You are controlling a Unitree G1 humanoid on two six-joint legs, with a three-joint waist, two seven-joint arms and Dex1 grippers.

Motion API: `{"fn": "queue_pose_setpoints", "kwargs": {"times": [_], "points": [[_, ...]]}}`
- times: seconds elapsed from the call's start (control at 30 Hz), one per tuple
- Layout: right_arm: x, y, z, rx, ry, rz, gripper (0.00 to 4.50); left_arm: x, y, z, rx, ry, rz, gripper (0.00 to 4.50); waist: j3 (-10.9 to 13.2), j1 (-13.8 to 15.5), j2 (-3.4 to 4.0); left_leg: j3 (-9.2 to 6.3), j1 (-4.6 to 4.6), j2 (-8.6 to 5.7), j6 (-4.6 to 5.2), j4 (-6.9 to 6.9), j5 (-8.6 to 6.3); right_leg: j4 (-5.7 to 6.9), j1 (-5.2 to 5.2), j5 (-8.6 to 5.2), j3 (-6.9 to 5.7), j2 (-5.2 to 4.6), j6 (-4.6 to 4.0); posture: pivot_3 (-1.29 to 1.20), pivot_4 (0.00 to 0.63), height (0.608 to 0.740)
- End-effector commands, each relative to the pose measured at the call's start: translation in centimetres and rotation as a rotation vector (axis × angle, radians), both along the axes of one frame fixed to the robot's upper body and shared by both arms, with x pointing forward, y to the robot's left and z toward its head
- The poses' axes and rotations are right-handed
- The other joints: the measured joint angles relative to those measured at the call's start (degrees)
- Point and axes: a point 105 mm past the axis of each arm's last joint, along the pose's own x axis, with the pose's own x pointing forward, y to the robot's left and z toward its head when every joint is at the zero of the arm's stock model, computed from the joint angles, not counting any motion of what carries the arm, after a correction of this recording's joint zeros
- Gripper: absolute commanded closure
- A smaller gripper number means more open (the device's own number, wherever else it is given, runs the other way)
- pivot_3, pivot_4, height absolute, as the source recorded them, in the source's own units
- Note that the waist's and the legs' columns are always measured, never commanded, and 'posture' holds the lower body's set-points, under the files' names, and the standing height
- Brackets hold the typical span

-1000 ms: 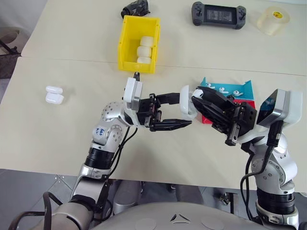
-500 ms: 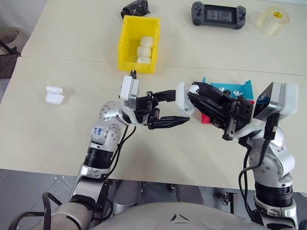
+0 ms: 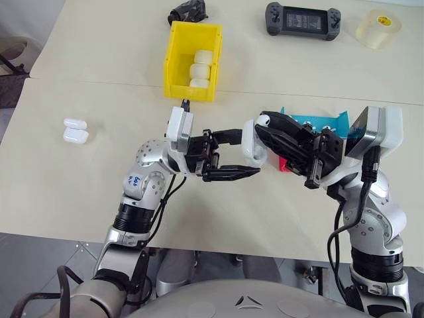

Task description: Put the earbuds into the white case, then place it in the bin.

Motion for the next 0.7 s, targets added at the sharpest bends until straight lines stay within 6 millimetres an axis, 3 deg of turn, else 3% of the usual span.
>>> {"fn": "queue_pose_setpoints", "kwargs": {"times": [0.03,0.27,0.7], "points": [[-0.6,0.2,0.3,-0.026,-0.025,0.023,3.94,-0.9,-0.5,1.5,-0.044,-0.073,-0.037,1.78,0.0,0.01,0.0,0.0,0.0,0.0,0.0,0.0,0.0,0.0,0.0,0.0,0.0,0.0,0.0,0.0,0.15,0.74],[-0.9,-0.1,-1.9,-0.138,-0.013,0.019,3.94,-0.3,-0.4,2.9,-0.116,-0.059,-0.005,1.78,0.0,0.1,0.0,0.0,-0.02,-0.02,0.0,-0.01,0.0,-0.02,0.0,0.0,0.0,-0.01,0.0,0.0,0.15,0.74],[-0.5,-0.8,-1.7,-0.144,-0.024,0.014,3.94,-0.2,-0.4,3.2,-0.132,-0.066,0.006,1.78,0.0,0.04,-0.01,0.0,-0.01,0.0,0.01,-0.01,0.0,-0.02,0.0,0.0,0.0,0.0,0.0,0.0,0.15,0.74]]}}
